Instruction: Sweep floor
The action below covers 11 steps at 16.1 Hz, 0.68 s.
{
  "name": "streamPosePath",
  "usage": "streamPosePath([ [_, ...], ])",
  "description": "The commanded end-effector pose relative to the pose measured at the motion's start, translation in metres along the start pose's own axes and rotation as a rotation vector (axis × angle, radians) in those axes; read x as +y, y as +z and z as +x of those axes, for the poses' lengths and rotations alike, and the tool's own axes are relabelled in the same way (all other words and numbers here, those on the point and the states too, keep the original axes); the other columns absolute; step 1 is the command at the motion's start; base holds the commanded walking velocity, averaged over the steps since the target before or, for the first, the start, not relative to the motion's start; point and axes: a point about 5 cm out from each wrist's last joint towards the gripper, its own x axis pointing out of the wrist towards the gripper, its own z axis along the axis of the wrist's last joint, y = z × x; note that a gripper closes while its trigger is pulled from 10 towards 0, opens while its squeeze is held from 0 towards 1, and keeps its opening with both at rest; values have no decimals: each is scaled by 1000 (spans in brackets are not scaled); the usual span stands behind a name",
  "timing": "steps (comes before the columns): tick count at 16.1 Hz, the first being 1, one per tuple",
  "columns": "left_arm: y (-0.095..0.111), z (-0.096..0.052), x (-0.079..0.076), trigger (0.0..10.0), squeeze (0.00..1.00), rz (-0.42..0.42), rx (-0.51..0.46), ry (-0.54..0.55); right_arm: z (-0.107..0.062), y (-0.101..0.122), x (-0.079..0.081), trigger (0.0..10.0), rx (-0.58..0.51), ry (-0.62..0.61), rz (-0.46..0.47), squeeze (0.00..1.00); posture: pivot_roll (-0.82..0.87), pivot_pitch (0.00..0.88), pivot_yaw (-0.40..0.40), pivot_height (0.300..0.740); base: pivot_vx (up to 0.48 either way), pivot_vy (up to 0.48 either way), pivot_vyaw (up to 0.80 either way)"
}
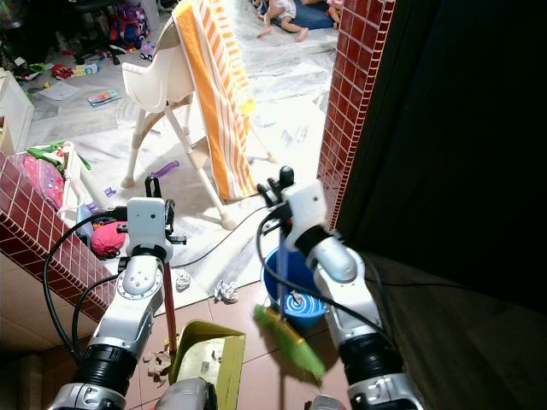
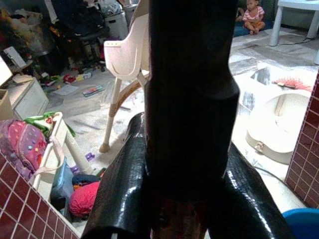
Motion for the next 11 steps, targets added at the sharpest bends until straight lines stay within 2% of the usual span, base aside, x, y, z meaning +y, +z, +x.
streamPosePath([
  [1, 2, 2, -1, 10000, 0, -2, -1, -12, 4, 9, -6, 10000, -35, -20, -60, 0, -57, 10, 56, 740, 0, 0, 0],
  [4, 2, 2, -2, 10000, 0, -4, -1, -15, 3, 6, -12, 10000, -22, -72, -114, 0, -56, 12, 59, 740, 0, 0, 0],
  [6, 3, 2, -2, 10000, 0, -4, -5, -18, 3, 5, -13, 10000, -24, -91, -93, 0, -55, 14, 60, 740, 0, 0, 0],
  [7, 3, 2, -2, 10000, 0, -4, -2, -19, 2, 2, -14, 10000, -9, -102, -120, 0, -55, 17, 61, 740, 0, 0, 0],
  [9, 3, 2, -3, 10000, 0, -5, 2, -18, 0, 0, -15, 10000, -3, -129, -115, 0, -56, 19, 61, 740, 0, 0, 0],
  [11, 6, 2, -3, 10000, 0, -14, -6, -11, 0, 0, -12, 10000, -9, -132, -83, 0, -58, 22, 64, 740, 0, 0, 0],
])
